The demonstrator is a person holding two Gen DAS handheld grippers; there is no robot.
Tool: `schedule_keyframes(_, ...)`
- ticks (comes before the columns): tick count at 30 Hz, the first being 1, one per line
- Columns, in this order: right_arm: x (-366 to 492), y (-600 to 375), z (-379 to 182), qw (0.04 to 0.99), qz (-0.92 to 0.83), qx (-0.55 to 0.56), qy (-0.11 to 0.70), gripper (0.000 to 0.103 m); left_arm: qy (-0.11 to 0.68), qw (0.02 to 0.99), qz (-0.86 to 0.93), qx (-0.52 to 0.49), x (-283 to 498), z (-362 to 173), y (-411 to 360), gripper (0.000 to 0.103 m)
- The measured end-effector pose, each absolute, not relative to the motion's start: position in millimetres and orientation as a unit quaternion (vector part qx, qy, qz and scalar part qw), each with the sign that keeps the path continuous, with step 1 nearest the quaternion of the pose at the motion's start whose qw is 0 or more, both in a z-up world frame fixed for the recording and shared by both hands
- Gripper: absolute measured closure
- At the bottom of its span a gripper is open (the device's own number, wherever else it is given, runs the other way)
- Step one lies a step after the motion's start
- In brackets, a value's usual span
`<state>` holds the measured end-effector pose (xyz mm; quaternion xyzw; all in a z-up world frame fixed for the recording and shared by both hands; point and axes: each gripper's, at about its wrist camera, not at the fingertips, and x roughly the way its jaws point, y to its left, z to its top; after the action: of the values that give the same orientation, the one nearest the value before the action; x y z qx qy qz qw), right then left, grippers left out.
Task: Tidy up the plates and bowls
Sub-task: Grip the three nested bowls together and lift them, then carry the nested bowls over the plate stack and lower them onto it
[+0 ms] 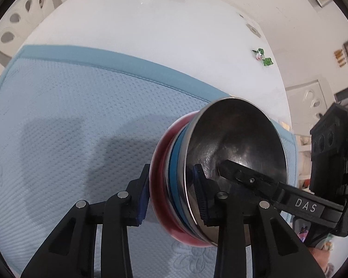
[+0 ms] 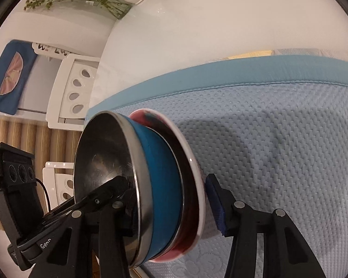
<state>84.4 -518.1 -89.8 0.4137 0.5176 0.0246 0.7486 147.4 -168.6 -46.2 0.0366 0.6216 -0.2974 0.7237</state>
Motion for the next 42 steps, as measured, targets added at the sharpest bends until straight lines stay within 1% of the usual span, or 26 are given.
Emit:
schedule_keyframes(13,63,-502,-53,0.760,0.036,0.404,0.508,0.055,0.598,0.747,-0.291,0.027,132,-7,-147,0.072)
schedule_keyframes(27,34,-445,-8,0.771,0.046,0.384,0.507,0.055,0.581,0.760,-0.291,0.001,106,37,-82,0.072)
schedule_keyframes(34,0,-399,4,0.766,0.026,0.388,0.512,0.055,0.585,0.754,-0.299,0.001,87,39,-39,0.072)
schedule_keyframes(42,-28,-345,-7,0.756,0.015,0.383,0.530,0.055,0.598,0.743,-0.299,0.005,70,25,8,0.072)
